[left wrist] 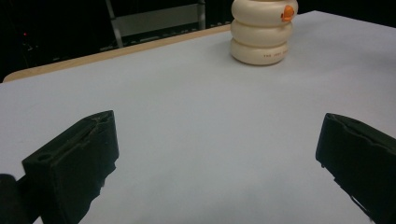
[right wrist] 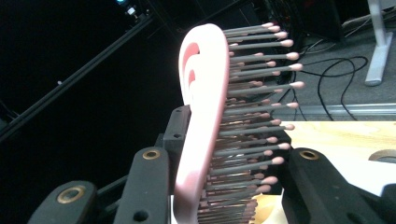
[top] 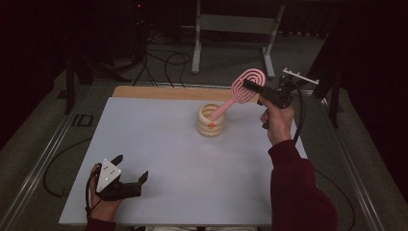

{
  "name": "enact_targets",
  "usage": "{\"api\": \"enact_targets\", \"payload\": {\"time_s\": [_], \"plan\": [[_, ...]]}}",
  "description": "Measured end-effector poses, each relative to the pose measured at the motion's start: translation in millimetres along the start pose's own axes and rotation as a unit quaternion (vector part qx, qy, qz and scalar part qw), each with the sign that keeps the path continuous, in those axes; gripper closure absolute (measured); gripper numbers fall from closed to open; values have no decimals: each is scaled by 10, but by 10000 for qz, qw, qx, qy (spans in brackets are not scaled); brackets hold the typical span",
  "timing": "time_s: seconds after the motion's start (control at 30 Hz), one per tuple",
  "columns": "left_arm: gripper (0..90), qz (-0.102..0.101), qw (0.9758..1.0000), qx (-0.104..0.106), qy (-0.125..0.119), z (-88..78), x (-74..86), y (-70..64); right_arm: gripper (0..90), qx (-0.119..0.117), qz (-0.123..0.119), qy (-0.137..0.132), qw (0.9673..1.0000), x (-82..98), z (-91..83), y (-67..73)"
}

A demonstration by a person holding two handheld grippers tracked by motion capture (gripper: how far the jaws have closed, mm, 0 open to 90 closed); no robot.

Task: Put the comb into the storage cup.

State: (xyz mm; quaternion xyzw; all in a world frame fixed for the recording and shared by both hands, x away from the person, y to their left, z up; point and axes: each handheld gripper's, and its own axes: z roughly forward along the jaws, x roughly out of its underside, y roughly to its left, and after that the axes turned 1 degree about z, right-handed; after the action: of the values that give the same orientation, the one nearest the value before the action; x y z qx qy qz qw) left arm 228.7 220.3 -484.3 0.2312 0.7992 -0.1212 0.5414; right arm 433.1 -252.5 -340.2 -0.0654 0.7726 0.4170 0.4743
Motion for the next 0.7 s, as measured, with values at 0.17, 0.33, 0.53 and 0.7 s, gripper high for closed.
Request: {"api": "enact_targets", "payload": {"time_s": [0.17, 0.33, 0.53, 0.7], "plan": [[0, 5, 10000, 3, 10, 1, 0, 0, 642, 66, -76, -22, 9999, 7, 25, -7], [0, 7, 10000, 5, 10, 2, 0, -4, 642, 115, -96, -54, 9999, 11, 40, -10], [0, 8, 10000, 7, 10, 2, 1, -3, 642, 163, -96, -83, 9998, 20, 64, -26], [0, 9, 10000, 11, 18, 4, 3, -5, 642, 206, -113, -106, 9997, 30, 91, -38]]}}
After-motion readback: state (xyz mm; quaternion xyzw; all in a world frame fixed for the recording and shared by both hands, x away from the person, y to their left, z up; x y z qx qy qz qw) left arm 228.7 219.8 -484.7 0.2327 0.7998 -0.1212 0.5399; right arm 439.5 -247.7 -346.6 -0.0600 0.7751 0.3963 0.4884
